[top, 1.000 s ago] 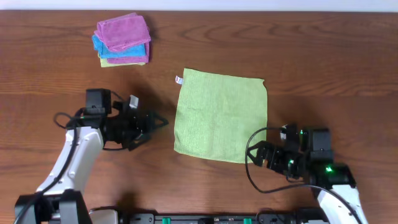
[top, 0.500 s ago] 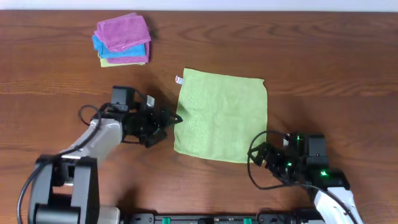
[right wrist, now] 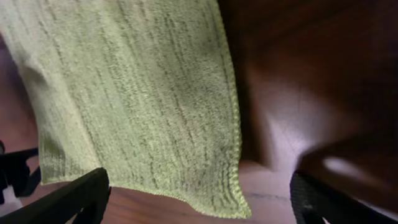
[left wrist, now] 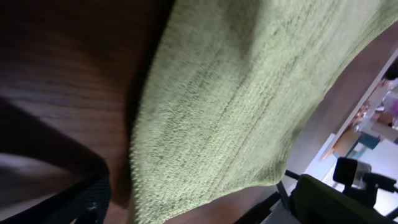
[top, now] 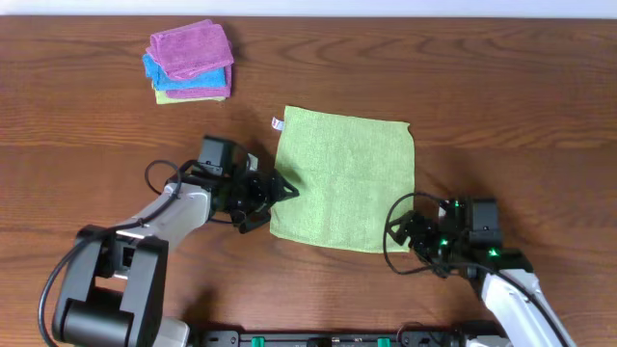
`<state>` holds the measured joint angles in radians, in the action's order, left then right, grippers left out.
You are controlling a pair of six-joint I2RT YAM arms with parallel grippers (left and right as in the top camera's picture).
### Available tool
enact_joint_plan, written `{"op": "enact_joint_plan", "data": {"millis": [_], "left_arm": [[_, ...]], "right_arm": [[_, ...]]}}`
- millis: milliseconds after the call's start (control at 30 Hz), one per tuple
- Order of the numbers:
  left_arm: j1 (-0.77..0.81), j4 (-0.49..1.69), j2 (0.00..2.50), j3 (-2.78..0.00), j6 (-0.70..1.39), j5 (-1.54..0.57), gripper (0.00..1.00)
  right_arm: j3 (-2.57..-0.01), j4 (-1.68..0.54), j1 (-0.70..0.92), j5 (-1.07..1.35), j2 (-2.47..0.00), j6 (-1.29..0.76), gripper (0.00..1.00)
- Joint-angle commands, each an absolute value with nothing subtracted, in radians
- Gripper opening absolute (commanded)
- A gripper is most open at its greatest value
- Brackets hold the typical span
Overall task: Fold the cloth
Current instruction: 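Grasp the cloth's bottom-left and bottom-right corners with both grippers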
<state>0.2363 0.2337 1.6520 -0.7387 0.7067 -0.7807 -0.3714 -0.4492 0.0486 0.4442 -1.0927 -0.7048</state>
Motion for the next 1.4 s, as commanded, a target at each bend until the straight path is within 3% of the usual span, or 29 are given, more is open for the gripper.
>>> {"op": "enact_joint_plan", "data": {"millis": [0,367,433,533,700,767,833,967,1133,1367], "left_arm": [[0.257,0.234,1.664,-0.736,0.740,-0.756,1.00],[0.297,0.233,1.664,-0.736,0.745,-0.720,0.72],[0.303,0.234,1.664,-0.736,0.745,-0.716,0.60],[0.304,0.234,1.664,-0.736,0.745,-0.714,0.52],[0.304,0.235,1.664,-0.736,0.731,-0.715,0.40],[0.304,0.235,1.664,-0.736,0.709,-0.723,0.39],[0.304,0.247,1.664,-0.736,0.670,-0.734,0.37],[0.304,0.276,1.664,-0.736,0.623,-0.733,0.38],[0.304,0.285,1.664,-0.736,0.595,-0.733,0.56],[0.304,0.301,1.664,-0.736,0.517,-0.719,0.59]], "right_arm": [[-0.363,-0.432,0.044,0.438,-1.119,-0.729,0.90],[-0.363,-0.311,0.045,0.438,-1.242,-0.737,0.84],[-0.363,-0.299,0.047,0.439,-1.262,-0.740,0.80],[-0.363,-0.282,0.047,0.446,-1.291,-0.739,0.72],[-0.363,-0.259,0.047,0.450,-1.346,-0.739,0.67],[-0.363,-0.245,0.047,0.457,-1.366,-0.739,0.63],[-0.363,-0.238,0.047,0.461,-1.388,-0.739,0.48],[-0.363,-0.239,0.047,0.461,-1.394,-0.739,0.46],[-0.363,-0.239,0.047,0.476,-1.394,-0.739,0.46],[-0.363,-0.242,0.047,0.503,-1.394,-0.736,0.44]]}}
